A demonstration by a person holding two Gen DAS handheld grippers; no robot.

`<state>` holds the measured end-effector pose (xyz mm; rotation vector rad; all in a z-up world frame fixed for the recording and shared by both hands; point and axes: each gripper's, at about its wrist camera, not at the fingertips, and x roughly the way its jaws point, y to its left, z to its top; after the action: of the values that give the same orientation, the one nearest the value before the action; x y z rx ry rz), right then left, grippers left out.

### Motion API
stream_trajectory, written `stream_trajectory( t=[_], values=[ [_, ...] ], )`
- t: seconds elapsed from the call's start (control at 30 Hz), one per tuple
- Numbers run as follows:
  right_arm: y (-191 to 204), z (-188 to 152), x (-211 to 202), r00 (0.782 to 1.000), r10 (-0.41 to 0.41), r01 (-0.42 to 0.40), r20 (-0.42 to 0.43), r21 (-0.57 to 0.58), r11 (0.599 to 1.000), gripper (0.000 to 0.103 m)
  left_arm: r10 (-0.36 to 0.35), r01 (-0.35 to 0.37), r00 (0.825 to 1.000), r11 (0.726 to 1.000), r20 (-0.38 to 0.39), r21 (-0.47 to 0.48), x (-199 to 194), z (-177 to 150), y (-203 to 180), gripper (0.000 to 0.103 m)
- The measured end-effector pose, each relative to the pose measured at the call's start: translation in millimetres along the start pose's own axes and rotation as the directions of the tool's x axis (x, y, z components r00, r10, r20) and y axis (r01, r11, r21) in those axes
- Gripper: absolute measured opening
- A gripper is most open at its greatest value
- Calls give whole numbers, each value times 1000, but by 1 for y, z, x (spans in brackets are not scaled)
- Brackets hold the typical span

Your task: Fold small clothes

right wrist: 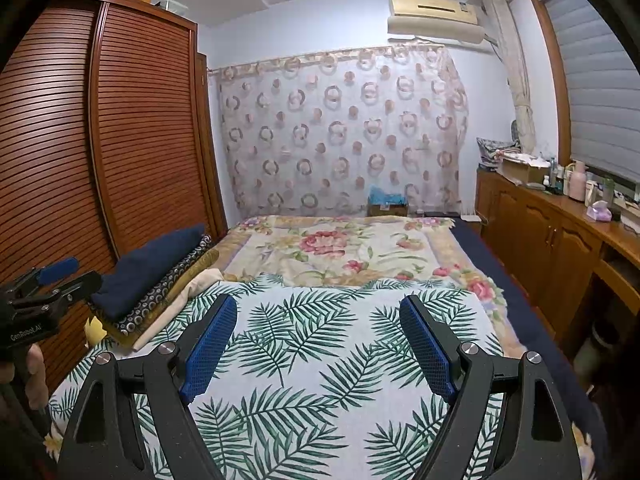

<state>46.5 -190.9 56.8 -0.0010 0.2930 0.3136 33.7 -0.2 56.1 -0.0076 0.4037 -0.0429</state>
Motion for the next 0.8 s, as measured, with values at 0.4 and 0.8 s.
stream_trajectory(
  t=[0.4,0.8],
  values=[
    [-2,1,0,1000,-1,1,1,0,1000,85,0,0,1000,1000,2,1,0,0,0,84],
    [-3,1,-1,1000,0,0,8,0,1000,85,1,-1,1000,1000,5,-1,-1,0,0,84]
  ],
)
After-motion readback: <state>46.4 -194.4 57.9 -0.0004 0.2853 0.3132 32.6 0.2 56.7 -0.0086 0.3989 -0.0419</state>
